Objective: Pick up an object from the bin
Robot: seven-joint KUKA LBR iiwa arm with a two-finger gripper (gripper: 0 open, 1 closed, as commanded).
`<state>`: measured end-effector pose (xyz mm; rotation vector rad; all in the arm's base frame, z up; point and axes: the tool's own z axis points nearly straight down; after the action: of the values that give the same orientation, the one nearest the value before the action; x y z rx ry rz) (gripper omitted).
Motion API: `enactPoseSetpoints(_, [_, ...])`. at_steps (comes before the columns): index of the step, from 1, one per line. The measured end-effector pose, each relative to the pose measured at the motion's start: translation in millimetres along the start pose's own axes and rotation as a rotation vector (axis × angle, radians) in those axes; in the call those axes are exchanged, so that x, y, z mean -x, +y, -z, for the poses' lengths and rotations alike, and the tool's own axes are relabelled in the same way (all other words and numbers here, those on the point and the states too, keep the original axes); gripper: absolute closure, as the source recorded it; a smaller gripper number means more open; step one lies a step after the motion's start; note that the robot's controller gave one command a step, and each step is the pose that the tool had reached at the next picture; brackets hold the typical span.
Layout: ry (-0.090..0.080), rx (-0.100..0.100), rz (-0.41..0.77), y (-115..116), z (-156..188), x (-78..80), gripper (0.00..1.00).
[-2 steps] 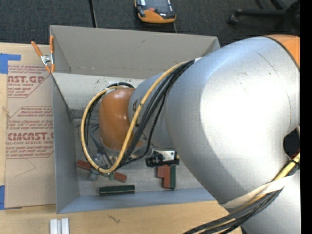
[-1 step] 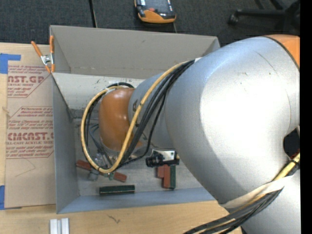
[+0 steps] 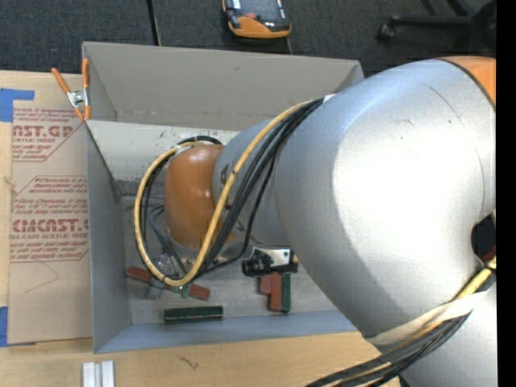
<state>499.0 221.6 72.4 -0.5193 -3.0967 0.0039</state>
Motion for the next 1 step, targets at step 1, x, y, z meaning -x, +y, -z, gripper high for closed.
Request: enactPoseSetpoints(1, [0.008,-0.005,0.000,-1.3,18.7,-2.4,1.00])
